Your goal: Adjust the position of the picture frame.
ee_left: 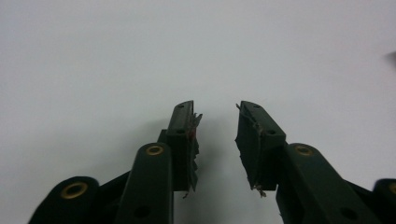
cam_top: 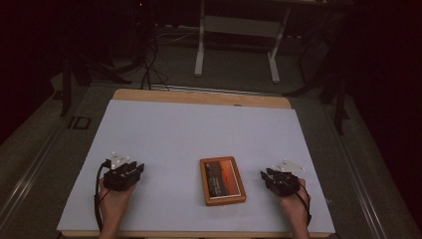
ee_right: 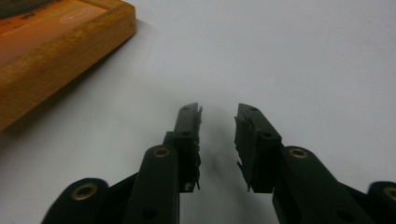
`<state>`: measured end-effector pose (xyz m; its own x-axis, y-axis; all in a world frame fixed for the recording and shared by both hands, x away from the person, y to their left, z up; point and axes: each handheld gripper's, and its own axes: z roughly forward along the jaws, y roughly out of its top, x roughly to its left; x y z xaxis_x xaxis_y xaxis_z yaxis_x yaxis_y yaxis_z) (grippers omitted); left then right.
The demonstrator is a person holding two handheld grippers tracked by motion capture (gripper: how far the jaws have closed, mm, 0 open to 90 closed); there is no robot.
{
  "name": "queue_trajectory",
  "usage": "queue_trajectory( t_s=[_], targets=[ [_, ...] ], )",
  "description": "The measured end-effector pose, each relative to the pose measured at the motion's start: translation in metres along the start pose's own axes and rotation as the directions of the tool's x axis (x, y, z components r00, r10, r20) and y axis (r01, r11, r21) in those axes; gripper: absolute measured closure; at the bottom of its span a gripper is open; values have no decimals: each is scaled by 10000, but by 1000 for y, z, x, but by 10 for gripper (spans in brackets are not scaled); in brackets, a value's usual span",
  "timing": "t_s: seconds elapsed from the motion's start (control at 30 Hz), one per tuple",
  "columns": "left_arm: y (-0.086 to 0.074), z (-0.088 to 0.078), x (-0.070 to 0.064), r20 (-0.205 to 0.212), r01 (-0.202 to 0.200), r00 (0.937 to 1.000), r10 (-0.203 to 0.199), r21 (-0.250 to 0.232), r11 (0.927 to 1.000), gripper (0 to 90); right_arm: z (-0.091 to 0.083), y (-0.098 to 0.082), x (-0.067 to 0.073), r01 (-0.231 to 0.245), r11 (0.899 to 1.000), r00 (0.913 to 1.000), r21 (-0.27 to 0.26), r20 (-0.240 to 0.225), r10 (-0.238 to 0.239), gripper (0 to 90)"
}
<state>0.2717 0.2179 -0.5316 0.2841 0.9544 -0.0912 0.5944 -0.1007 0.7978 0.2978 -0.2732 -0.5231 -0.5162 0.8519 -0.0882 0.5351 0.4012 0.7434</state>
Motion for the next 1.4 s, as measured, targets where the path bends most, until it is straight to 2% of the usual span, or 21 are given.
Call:
queue_trajectory(
  t_s=[0.07,0.2,0.37,0.47,0.6,0.77,0.93,1.17,1.3,1.4],
  targets=[
    [0,-2,-4,126,-244,9996,246,-141,9996,633,0,0,1,-42,10000,9999,-17,-102,42,721],
    [1,-5,-9,256,-488,9984,499,-398,9980,620,-2,2,3,-76,10000,9996,-56,-273,75,720],
    [0,-6,-10,415,-434,9981,446,-295,9986,615,-8,6,4,-152,9994,9989,-298,-458,138,710],
    [0,-7,-11,588,-448,9972,463,-266,9986,615,-11,7,6,-218,9991,9968,-375,-777,188,730],
    [0,-8,-13,522,-747,9958,750,-87,9972,633,-13,10,13,-35,9993,9956,-383,-940,-1,775],
    [0,-12,-12,648,-742,9950,757,-251,9969,644,-14,12,21,189,9995,9950,-265,-972,-214,828],
    [0,-17,-17,618,-1019,9926,1046,-449,9938,643,-17,14,28,500,9984,9930,-275,-1058,-527,894],
    [0,-17,-24,559,-1491,9870,1508,-328,9883,658,-24,17,37,631,9967,9921,-510,-1050,-682,898],
    [1,-18,-27,833,-1486,9850,1511,-362,9882,670,-24,18,42,769,9960,9908,-445,-1084,-814,898],
    [1,-18,-31,1078,-1660,9797,1691,-367,9854,694,-22,20,45,833,9956,9900,-419,-1103,-875,898]
  ],
)
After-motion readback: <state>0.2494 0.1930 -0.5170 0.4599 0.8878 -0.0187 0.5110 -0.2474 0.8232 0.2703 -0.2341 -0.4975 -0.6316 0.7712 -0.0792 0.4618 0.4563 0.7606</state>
